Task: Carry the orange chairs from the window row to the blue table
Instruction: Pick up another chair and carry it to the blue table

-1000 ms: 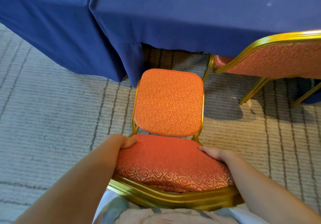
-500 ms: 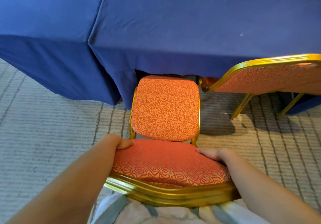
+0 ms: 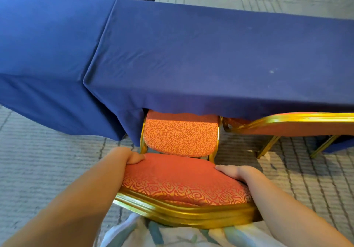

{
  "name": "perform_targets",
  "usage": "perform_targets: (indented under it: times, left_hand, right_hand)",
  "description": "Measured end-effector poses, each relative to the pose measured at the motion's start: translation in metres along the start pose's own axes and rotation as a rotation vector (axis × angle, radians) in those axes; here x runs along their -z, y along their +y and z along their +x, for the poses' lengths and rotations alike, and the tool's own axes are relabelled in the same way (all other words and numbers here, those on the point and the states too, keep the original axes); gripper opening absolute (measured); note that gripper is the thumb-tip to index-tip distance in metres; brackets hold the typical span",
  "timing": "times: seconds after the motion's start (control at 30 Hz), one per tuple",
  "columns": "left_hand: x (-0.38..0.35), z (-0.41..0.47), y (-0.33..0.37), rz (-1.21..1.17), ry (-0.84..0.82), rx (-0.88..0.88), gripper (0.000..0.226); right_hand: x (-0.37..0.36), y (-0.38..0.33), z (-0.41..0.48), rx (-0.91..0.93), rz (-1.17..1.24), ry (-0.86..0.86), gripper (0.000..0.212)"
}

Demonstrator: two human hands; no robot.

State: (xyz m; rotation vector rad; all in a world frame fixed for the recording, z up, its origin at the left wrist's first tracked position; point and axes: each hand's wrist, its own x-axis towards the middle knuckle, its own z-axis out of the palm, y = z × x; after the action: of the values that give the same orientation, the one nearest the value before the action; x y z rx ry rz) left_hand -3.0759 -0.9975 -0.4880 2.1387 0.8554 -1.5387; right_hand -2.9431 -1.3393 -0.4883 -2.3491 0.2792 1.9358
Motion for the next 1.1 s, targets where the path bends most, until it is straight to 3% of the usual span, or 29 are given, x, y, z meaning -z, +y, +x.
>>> perform_targets:
  times: [0.17,0.43,0.53,0.63,0.77,0.9,1.03,1.1]
  left_hand:
    - [0.075,0.015,0.023,0.001,0.171,-0.015,0.082]
    - [0.152,0.068,0.050,-0.012,0.083,-0.025,0.080]
    - [0.168,0.081,0.054,0.018,0.099,-0.068,0.070]
    - [0.177,0.099,0.059,0.046,0.073,-0.083,0.085]
    - [0.179,0.080,0.074,-0.006,0.035,-0.063,0.074]
    - [0.171,0.098,0.069,-0.019,0.079,-0.078,0.096]
    - [0.175,0.033,0.085,-0.105,0.203,-0.034,0.061]
    - [0.176,0.017,0.087,-0.154,0.300,-0.064,0.060]
  right_hand:
    - [0.065,-0.053,0.011,0.035,-0.032,0.041,0.070]
    - [0.153,-0.111,0.048,0.060,-0.077,0.068,0.070]
    - [0.165,-0.121,0.056,0.059,-0.069,0.046,0.070]
    - [0.173,-0.128,0.056,0.136,-0.093,0.104,0.062]
    - [0.178,-0.130,0.053,0.230,-0.203,0.133,0.058]
    - [0.174,-0.135,0.038,0.253,-0.223,0.178,0.060]
    - [0.170,-0.142,0.009,0.304,-0.211,0.262,0.055]
    - [0.166,-0.148,-0.011,0.382,-0.187,0.310,0.050]
